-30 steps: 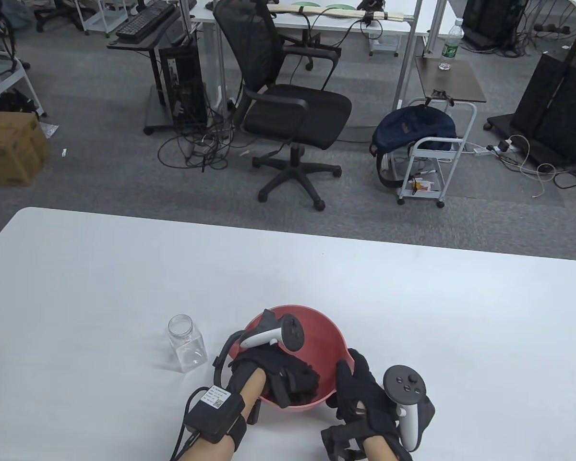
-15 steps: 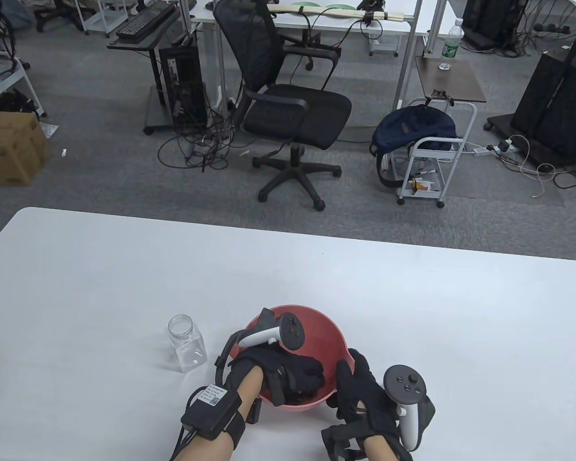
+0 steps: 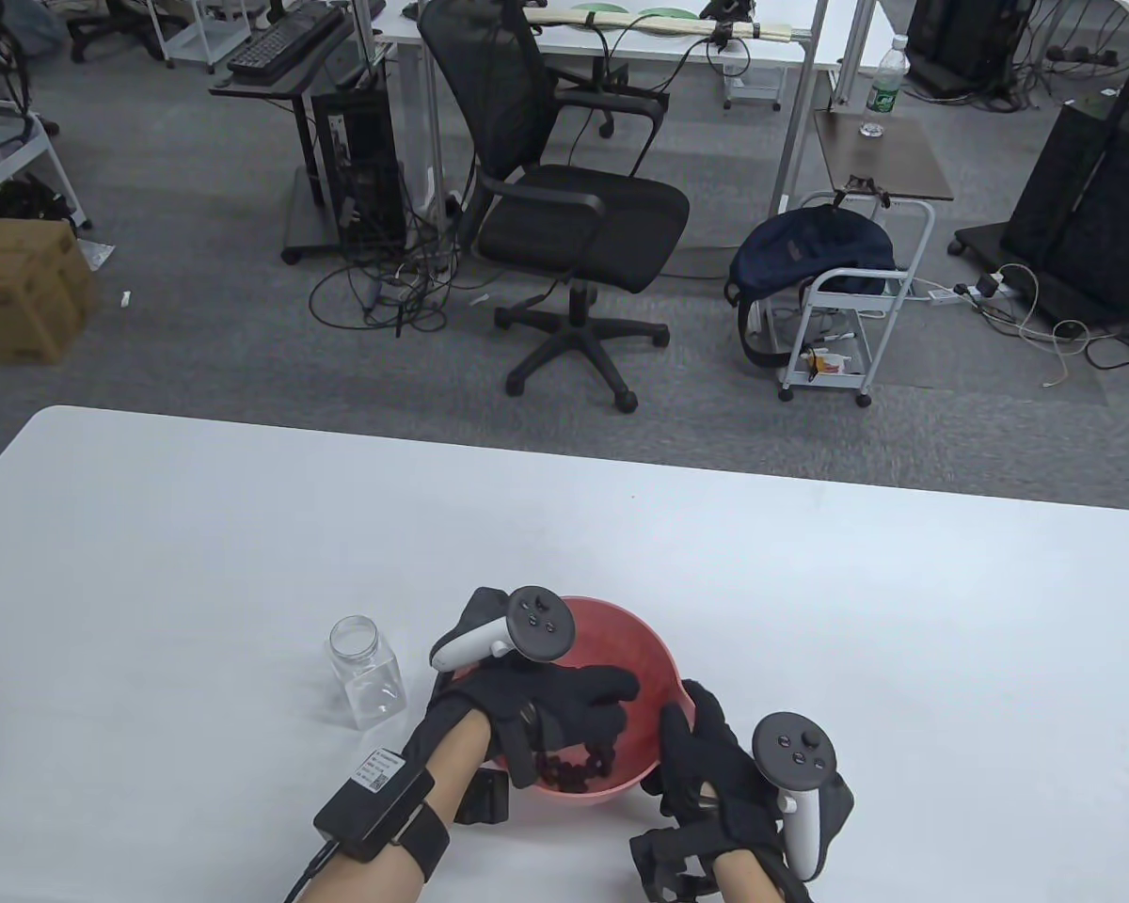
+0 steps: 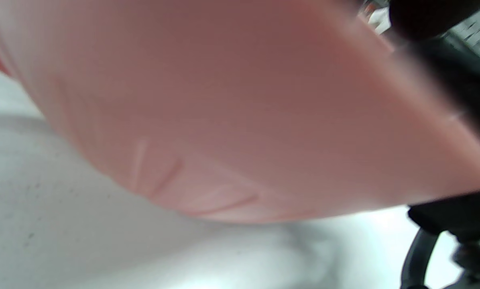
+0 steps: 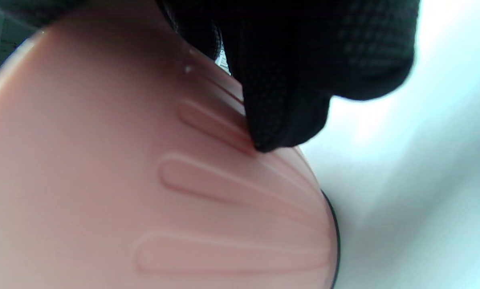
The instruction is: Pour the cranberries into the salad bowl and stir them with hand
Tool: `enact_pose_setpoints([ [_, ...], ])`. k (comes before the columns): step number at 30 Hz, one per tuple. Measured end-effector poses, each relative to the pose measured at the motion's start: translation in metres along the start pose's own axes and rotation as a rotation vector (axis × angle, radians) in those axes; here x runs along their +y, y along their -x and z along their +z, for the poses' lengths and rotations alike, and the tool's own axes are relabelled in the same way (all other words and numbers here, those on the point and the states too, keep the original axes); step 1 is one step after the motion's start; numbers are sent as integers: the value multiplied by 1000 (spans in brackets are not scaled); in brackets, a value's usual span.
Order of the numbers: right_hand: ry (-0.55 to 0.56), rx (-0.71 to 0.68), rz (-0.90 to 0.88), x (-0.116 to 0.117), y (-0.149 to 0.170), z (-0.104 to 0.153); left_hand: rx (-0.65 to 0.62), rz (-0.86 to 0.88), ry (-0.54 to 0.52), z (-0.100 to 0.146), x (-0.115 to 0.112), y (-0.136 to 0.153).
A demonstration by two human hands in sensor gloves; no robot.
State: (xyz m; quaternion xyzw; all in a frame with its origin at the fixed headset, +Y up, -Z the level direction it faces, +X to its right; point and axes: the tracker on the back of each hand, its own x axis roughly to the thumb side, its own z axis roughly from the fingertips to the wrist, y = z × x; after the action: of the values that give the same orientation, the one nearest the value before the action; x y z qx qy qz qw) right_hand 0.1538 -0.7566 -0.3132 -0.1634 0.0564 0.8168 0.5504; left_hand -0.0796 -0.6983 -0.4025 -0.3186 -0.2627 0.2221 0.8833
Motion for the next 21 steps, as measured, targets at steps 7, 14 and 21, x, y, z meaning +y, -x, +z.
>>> enact_pose_setpoints([
  [7,77,-50,105,-11,-11,6,-54,-100,-363,57,9,4],
  [14,221,-150,211,-32,-31,18,-89,-89,-717,105,10,25],
  [21,292,-233,315,-46,-49,32,-11,-191,-1036,132,-5,44],
])
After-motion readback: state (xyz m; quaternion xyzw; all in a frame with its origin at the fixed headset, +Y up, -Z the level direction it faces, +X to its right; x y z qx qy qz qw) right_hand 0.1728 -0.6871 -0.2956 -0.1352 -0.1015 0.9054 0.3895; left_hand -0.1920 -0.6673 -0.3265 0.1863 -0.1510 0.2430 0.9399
